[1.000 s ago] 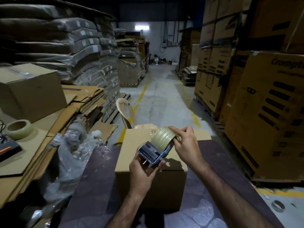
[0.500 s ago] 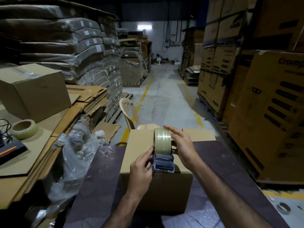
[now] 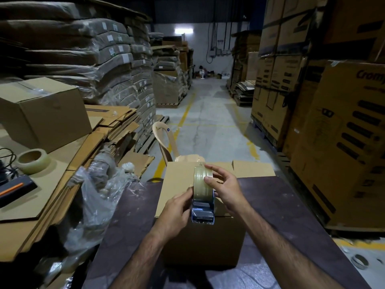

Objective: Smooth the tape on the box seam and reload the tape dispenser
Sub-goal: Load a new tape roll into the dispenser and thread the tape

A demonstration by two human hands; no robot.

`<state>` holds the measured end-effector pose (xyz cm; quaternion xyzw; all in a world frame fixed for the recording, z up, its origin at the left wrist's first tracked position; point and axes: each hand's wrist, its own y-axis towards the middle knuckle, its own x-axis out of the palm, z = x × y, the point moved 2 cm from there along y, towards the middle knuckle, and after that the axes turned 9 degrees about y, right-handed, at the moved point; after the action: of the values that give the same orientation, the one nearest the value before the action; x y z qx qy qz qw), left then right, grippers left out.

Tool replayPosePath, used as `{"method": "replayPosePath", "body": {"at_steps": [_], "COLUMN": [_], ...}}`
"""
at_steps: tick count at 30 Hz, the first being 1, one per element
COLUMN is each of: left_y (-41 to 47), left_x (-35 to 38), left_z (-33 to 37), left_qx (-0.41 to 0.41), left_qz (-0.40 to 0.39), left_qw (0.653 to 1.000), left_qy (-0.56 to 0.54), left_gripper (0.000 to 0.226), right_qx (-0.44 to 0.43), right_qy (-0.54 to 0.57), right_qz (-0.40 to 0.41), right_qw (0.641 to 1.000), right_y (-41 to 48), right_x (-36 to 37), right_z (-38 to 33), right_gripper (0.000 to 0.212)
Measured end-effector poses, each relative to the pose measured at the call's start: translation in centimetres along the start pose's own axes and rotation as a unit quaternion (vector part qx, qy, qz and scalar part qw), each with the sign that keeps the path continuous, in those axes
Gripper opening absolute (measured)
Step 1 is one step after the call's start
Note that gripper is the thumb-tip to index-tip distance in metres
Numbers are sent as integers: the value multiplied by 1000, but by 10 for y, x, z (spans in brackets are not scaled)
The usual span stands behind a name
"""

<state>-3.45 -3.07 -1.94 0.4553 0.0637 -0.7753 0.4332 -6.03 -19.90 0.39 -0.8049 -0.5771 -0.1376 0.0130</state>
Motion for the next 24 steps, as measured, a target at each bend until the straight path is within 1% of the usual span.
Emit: {"method": "replayPosePath", "body": {"at_steps": [2, 5, 9, 11, 13, 16, 19, 22, 24], "left_y": [3, 4, 3, 1, -1, -4, -10, -16, -19], "left_x": [-1, 0, -2, -4, -5, -7, -10, -8, -8], "left_z": [-3, -3, 0, 2, 2, 0, 2, 5, 7], "left_qx": [-2, -13, -29, -38, -63, -115, -142, -169, -184], "left_qz": [-10, -19, -3, 16, 43, 86, 125, 115, 110], "left_qw": [1000, 1000, 1000, 999, 997, 989, 982, 978, 976], "left_qy": [15, 6, -8, -19, -30, -42, -28, -36, -36], "left_gripper": [54, 53, 47, 48, 46, 39, 29, 27, 27], "right_qx": [-2, 0, -5, -11, -14, -13, -20, -40, -102], "right_qy": [-19, -23, -34, -42, -56, -73, -106, -153, -237], "right_qz": [4, 10, 3, 4, 8, 5, 6, 47, 97], "right_qw": [1000, 1000, 999, 999, 998, 997, 994, 986, 961], "right_y": [0, 0, 3, 4, 5, 5, 1, -4, -14], "right_x": [-1, -1, -1, -2, -1, -3, -7, -10, -14], "right_z": [3, 5, 5, 8, 10, 13, 13, 12, 8], "right_gripper": [38, 38, 40, 44, 46, 48, 52, 53, 47]}}
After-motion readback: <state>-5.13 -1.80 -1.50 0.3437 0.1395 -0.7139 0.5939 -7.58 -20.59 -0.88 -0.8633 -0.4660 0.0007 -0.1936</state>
